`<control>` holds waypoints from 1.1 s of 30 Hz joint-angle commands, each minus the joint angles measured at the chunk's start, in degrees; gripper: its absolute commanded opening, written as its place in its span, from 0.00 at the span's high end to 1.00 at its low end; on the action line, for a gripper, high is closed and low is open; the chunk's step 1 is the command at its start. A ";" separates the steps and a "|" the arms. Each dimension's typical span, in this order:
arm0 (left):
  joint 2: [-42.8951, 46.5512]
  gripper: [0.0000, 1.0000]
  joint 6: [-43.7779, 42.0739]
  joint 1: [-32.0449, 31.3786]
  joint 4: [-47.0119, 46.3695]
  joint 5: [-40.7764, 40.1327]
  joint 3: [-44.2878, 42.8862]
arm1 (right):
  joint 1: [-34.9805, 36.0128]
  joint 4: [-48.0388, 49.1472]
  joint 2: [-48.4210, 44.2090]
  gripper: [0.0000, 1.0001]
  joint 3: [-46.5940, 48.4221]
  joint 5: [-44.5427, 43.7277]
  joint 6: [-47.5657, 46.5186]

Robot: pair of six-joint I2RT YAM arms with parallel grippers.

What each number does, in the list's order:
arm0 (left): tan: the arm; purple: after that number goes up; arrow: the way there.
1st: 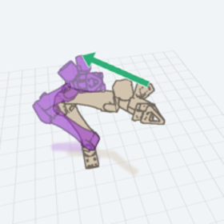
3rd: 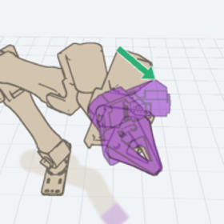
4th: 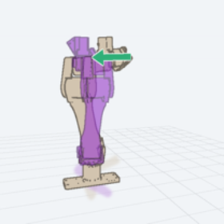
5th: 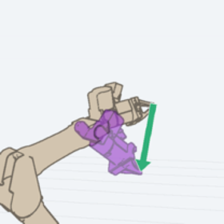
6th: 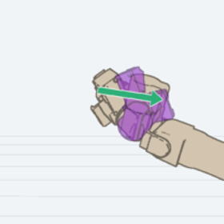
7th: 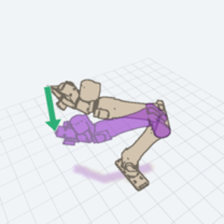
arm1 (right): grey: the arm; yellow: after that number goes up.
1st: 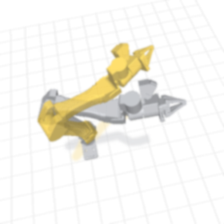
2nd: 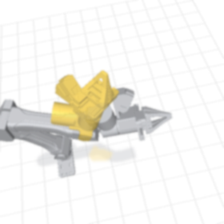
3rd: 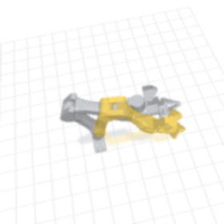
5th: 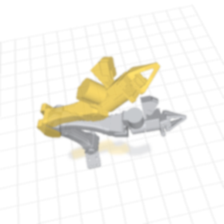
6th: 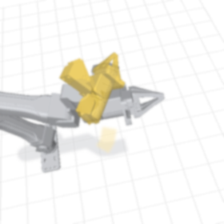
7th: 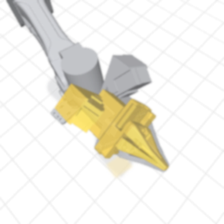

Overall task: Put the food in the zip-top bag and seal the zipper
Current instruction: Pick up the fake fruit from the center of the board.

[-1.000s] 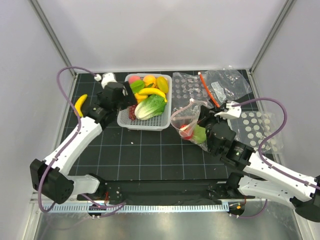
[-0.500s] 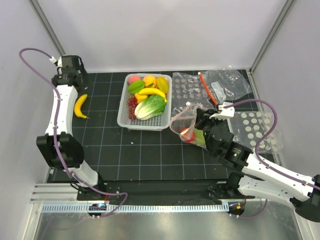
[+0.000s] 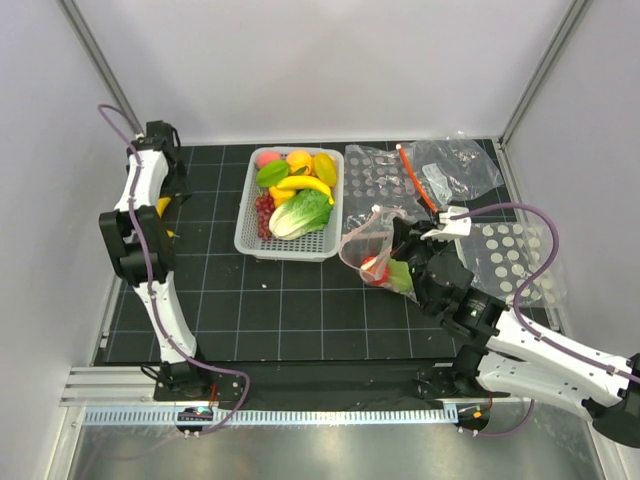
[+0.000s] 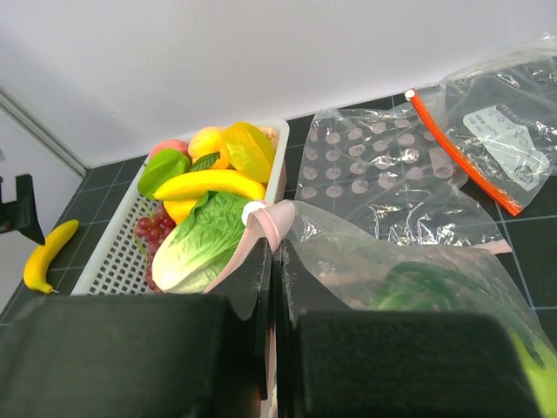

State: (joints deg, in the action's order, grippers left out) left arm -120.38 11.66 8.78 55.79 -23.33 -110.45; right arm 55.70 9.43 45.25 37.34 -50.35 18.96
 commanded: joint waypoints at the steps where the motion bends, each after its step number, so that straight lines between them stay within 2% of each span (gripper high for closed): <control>1: -0.03 0.00 -1.73 3.43 2.84 -0.67 -0.03 | -0.33 3.93 -2.36 0.99 -0.42 0.69 0.55; 6: -1.87 0.02 -0.94 5.55 -0.51 2.33 3.23 | -0.42 4.19 -2.28 0.99 -0.69 1.04 1.08; 12: -11.53 0.12 0.46 5.55 6.69 3.73 -5.64 | -0.59 4.63 -1.84 0.99 -0.95 1.74 1.52; 18: -15.94 0.22 4.15 5.55 7.40 6.63 -7.41 | -0.59 4.89 -2.54 0.99 -1.48 1.39 1.43; 19: -16.20 0.25 4.68 5.55 7.32 6.89 -7.67 | -0.68 5.24 -2.45 0.99 -1.66 1.39 1.43; 20: -16.29 0.36 5.12 5.64 7.14 7.24 -7.76 | -0.60 5.25 -2.54 0.99 -1.75 1.31 1.34; 22: -16.03 0.51 6.52 5.64 7.05 7.25 -7.67 | -0.68 5.42 -2.71 0.99 -1.75 1.31 1.43; 23: -15.77 0.62 6.79 5.64 6.88 7.16 -7.58 | -0.68 5.42 -2.72 0.99 -1.66 1.22 1.34; 24: -14.90 0.67 7.06 5.64 6.35 7.68 -7.15 | -0.68 5.34 -2.72 0.99 -1.66 1.30 1.43; 25: -14.45 0.79 7.23 5.64 6.26 7.95 -7.06 | -0.68 5.25 -2.89 0.99 -1.66 1.48 1.43; 27: -13.05 0.84 7.50 5.55 5.39 8.91 -5.92 | -0.68 5.33 -2.89 0.99 -1.66 1.39 1.34; 30: -9.89 1.00 8.47 5.03 4.68 13.11 -5.21 | -0.68 5.25 -3.07 0.99 -1.57 1.30 1.34; 33: -5.23 1.00 8.82 2.39 4.33 14.71 -5.12 | -0.68 5.34 -2.89 0.99 -1.66 1.74 1.25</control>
State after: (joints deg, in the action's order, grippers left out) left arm -133.75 19.18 13.76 61.17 -13.08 -115.09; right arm 55.27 10.87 43.35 35.31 -48.42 19.68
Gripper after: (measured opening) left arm 0.342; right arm 0.053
